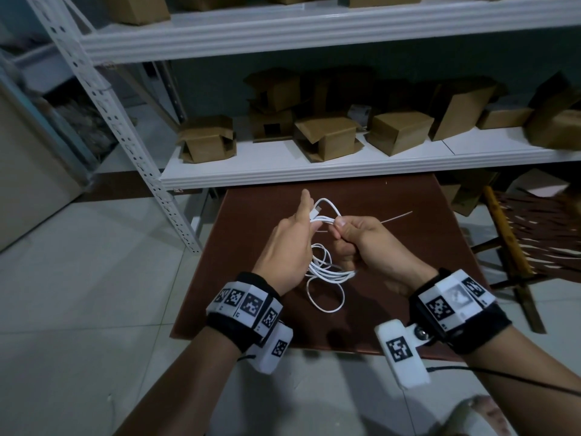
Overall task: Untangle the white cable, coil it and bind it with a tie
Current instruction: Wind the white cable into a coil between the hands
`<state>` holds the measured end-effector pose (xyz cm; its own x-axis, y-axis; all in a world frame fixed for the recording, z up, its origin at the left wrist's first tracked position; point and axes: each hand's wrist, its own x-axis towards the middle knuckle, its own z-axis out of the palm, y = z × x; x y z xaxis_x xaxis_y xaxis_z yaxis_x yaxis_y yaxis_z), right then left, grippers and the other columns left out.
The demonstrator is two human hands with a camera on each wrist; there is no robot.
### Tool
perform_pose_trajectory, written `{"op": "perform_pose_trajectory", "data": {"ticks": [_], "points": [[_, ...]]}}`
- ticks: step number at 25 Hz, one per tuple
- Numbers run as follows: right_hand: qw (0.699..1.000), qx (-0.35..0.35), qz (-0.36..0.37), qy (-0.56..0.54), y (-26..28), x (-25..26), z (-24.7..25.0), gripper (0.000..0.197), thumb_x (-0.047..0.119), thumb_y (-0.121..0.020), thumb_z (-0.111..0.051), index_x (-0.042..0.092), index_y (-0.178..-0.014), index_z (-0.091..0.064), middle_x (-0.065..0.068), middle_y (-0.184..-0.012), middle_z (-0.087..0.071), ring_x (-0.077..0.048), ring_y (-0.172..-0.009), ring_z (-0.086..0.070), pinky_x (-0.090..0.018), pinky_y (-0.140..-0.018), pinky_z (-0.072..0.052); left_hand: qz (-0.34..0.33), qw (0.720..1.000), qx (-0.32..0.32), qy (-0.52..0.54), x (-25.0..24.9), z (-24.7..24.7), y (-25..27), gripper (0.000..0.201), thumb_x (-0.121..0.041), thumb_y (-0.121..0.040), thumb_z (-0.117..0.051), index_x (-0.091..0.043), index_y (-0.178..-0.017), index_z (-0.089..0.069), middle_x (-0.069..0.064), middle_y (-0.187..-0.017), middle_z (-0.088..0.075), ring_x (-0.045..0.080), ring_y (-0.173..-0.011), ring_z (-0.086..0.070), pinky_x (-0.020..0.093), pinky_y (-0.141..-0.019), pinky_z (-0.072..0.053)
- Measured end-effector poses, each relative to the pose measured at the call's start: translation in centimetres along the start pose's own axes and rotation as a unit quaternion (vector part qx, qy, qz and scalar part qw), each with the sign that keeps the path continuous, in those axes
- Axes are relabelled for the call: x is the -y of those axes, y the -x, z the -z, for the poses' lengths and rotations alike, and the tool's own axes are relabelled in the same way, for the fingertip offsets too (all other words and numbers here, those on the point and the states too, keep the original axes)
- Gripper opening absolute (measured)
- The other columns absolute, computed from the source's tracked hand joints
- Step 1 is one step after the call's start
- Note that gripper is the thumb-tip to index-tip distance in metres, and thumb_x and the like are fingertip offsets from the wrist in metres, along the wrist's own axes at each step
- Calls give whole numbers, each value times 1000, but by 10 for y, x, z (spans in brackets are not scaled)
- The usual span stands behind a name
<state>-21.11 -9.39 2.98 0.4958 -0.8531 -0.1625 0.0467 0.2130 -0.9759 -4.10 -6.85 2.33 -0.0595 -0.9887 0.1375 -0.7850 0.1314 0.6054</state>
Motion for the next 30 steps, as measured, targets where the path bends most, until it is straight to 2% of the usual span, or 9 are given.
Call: {"op": "perform_pose_trajectory", "data": {"ticks": [4,7,9,11,15,18,21,26,30], "points": [[1000,4,-1,-13,1,0,0,38,19,-114,-36,14,-78,-47,1,-58,-32,-12,-51,-23,-24,-46,-21,-36,998,-14,44,3,-1,-2,84,6,-104,-45,-23,-167,1,7,-174,-16,16,-155,-31,20,-119,-29],[1000,7,-4,-28,1,1,1,37,18,-113,-36,14,-78,-47,3,-57,-33,-12,-51,-23,-23,-47,-22,-91,992,-23,89,4,-2,-1,75,6,-105,-46,-24,-167,-17,-2,-173,-20,5,-157,-21,13,-120,-24],[1000,9,-4,-27,0,0,2,37,19,-113,-37,14,-79,-48,3,-57,-33,-12,-53,-23,-30,-52,-16,-93,989,-28,108,5,2,0,53,-1,-106,-47,-24,-154,-44,-6,-148,-56,-13,-122,-56,10,-94,-45],[1000,10,1,-15,1,0,2,38,22,-113,-37,14,-79,-49,3,-56,-34,-13,-53,-24,-39,-58,-11,-80,992,-50,89,5,3,1,20,-14,-108,-48,-19,-126,-58,-6,-94,-68,4,-74,-61,31,-67,-46],[1000,12,24,-9,1,0,2,38,22,-113,-38,13,-78,-49,2,-56,-36,-15,-51,-27,-40,-57,-11,-32,986,-61,154,-1,-3,3,17,-22,-110,-47,-25,-94,-51,4,-74,-67,21,-62,-65,41,-61,-51],[999,2,41,8,0,0,2,37,21,-112,-39,14,-78,-50,1,-56,-36,-15,-50,-29,-32,-50,-21,23,940,-16,340,-5,-6,1,24,-24,-112,-42,-16,-92,-52,9,-63,-59,23,-45,-58,37,-51,-55],[999,-10,31,2,0,1,0,36,21,-113,-39,14,-79,-49,2,-56,-34,-13,-50,-25,-26,-44,-23,103,889,17,446,-10,-6,-1,24,-23,-114,-39,-6,-101,-51,2,-59,-39,11,-42,-37,24,-43,-39],[999,-14,32,8,-1,2,2,37,23,-113,-40,14,-78,-50,3,-55,-35,-13,-53,-29,-25,-46,-20,138,801,34,582,-17,1,1,29,-16,-112,-40,-5,-87,-49,4,-58,-33,15,-47,-40,31,-54,-55],[999,-4,36,9,0,3,-1,36,22,-113,-39,14,-79,-49,1,-57,-32,-12,-52,-23,-20,-42,-22,189,727,85,655,-11,10,0,28,-22,-107,-46,-9,-83,-51,-7,-52,-30,4,-39,-25,19,-37,-25]]}}
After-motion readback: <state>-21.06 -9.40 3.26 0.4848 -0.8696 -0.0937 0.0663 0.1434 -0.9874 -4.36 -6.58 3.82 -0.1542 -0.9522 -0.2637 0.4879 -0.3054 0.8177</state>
